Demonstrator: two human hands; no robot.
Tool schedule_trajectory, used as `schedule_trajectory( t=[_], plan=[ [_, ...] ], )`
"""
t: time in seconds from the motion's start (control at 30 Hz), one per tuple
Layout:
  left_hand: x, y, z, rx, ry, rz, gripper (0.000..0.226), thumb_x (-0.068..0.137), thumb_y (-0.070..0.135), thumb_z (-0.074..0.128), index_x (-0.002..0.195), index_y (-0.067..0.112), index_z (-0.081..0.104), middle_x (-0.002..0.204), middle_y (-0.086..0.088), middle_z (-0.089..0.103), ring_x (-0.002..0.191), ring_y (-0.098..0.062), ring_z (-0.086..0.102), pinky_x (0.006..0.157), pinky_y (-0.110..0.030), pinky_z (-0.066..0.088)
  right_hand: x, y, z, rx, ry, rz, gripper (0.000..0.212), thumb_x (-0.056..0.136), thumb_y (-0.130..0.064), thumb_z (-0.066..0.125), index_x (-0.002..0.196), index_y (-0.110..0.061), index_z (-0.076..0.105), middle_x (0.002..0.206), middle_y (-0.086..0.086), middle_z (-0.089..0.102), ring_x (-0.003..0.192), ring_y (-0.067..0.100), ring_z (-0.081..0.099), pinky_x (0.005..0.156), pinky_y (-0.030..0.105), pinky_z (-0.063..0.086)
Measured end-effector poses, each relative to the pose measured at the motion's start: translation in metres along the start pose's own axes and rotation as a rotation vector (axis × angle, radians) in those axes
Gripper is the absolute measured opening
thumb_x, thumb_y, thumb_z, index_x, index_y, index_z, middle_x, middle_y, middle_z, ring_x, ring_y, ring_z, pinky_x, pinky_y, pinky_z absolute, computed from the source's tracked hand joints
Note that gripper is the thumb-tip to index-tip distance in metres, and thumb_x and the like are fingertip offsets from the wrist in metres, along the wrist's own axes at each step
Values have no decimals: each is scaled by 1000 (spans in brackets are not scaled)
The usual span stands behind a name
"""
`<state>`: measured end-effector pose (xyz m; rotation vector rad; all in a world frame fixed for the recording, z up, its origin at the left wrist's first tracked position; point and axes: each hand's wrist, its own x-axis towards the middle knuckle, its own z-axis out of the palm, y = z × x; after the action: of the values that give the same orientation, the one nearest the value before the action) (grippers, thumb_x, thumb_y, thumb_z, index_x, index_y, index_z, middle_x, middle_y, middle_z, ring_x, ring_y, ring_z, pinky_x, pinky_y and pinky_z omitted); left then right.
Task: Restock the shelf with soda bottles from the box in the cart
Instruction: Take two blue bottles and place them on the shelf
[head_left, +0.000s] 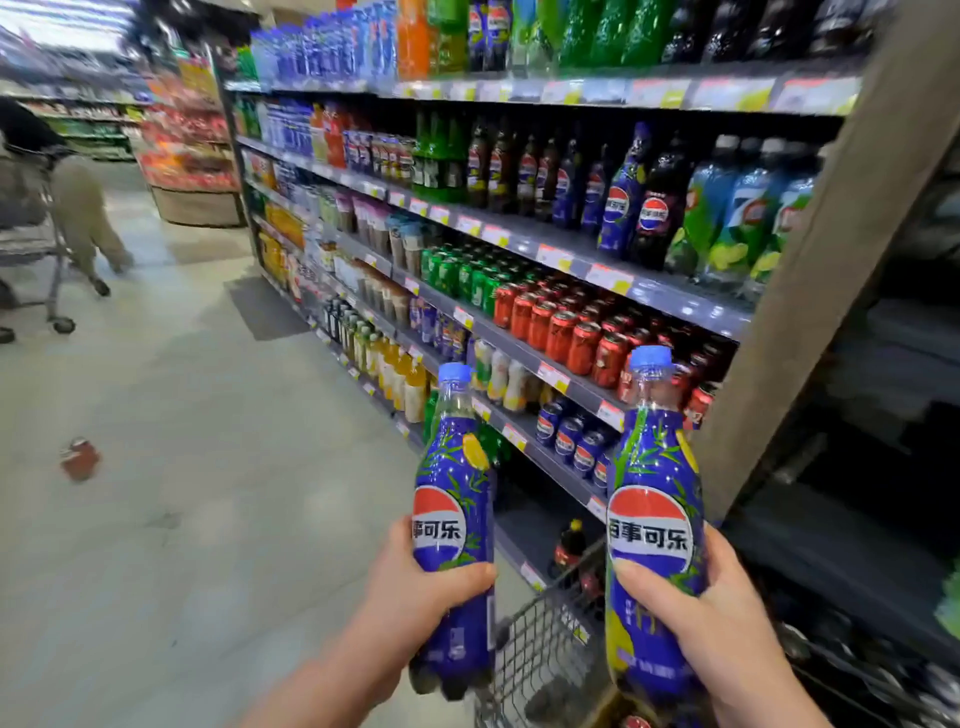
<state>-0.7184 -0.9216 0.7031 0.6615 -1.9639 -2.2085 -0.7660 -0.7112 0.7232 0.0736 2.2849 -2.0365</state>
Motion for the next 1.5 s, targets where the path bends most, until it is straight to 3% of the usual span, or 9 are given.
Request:
schedule_trajectory(
  t=[0.23,0.4,0.6,0.83,1.03,1.2,1.3,1.4,1.5],
  plan=[
    [74,34,-113,75,103,69,64,39,26,80,96,24,51,92,-9,69,80,-27,69,71,-44,59,44,-31,137,31,-73,-96,40,64,1,79,91,-21,58,86,3,71,77,27,67,73,41,56],
    [141,71,-189,140,117,115,58,41,31,77,92,28,49,91,-6,68,78,-28,69,64,-45,59,82,-45,231,36,-68,-115,48,63,-6,82,101,-23,58,90,2,71,80,24,68,73,40,56],
    [217,97,-235,145,116,105,56,44,33,76,93,27,48,93,-7,66,73,-36,66,44,-28,44,124,-63,299,38,-8,-111,49,63,-11,82,102,-24,57,91,-2,72,81,20,70,76,41,57],
    [311,111,-238,163,77,166,77,16,43,76,87,24,52,89,-7,68,80,-25,66,82,-44,53,211,-74,327,45,39,-140,49,62,-7,84,96,-29,58,82,-7,73,81,18,70,78,40,56],
    [417,146,-215,138,66,239,80,15,42,76,89,27,52,87,-2,69,80,-22,66,85,-45,51,318,-86,348,103,13,-210,53,64,0,81,97,-32,56,77,-19,72,67,-2,67,56,12,50],
    [524,191,-169,136,-2,296,92,10,44,83,95,24,55,89,-3,72,83,-23,68,88,-49,51,426,-120,341,77,69,-268,55,63,-2,82,97,-35,54,81,-21,72,68,-3,67,60,13,50],
    [571,208,-142,110,-49,300,87,13,42,84,94,24,56,87,-5,73,83,-25,69,87,-48,52,479,-138,333,99,106,-270,53,63,-5,82,96,-36,54,83,-19,72,71,5,69,69,28,53],
    [610,220,-121,104,-128,307,99,5,43,85,97,22,57,84,-3,73,80,-22,69,82,-42,53,521,-148,328,127,161,-267,50,64,-5,81,99,-31,57,82,-17,73,71,7,70,66,28,53],
    [648,231,-99,150,-183,314,89,13,37,89,95,25,55,75,6,72,75,-11,65,69,-26,49,557,-158,324,136,243,-276,49,60,-10,85,96,-29,59,83,-8,74,72,13,70,65,29,54]
  ],
)
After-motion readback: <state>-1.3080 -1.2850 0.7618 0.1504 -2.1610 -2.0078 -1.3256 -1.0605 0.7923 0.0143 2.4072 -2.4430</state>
